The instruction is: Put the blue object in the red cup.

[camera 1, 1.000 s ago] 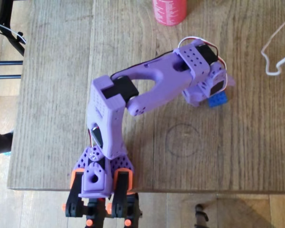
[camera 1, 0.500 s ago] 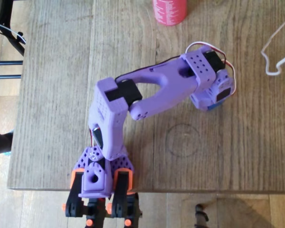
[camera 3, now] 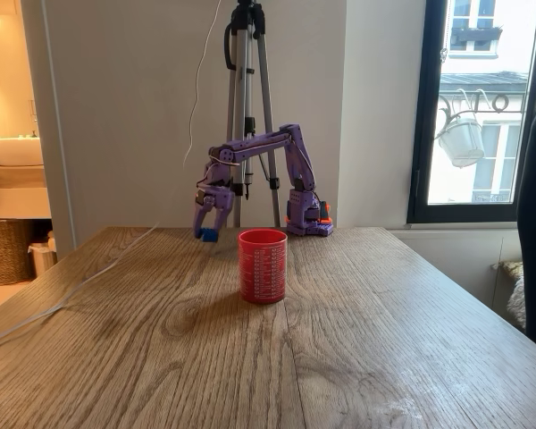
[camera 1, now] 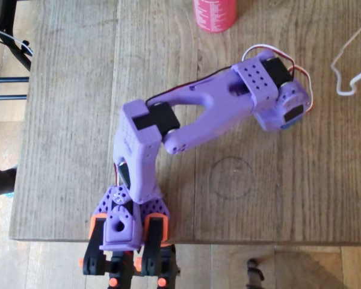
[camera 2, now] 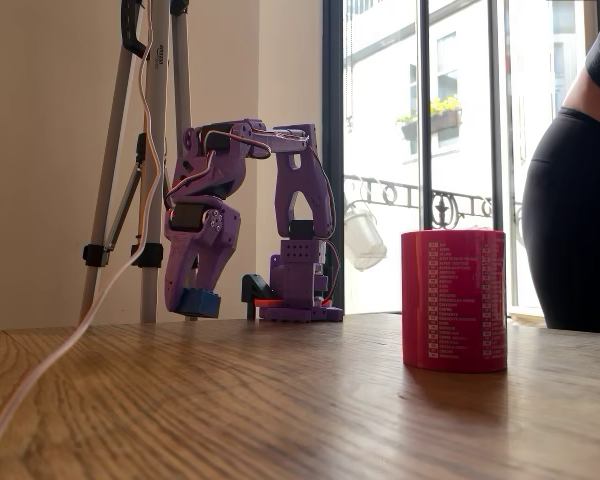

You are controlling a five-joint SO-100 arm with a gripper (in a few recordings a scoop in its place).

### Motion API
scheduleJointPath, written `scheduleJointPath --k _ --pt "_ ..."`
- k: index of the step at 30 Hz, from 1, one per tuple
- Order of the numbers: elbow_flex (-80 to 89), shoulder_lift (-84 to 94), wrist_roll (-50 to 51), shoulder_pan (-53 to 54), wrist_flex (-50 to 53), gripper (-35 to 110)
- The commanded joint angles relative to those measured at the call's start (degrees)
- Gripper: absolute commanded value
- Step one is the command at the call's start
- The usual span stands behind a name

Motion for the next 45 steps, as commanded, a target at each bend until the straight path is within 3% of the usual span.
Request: scheduleJointPath --k 1,17,31,45 --pt "-30.59 10.2 -11.43 -14.94 6.5 1" --pt "-35.24 8.88 -14.41 -37.18 -0.7 1" --pt "-23.99 3.25 -11.25 -36.74 -22.85 0" --pt "-19.51 4.48 -6.86 -39.73 -9.67 0"
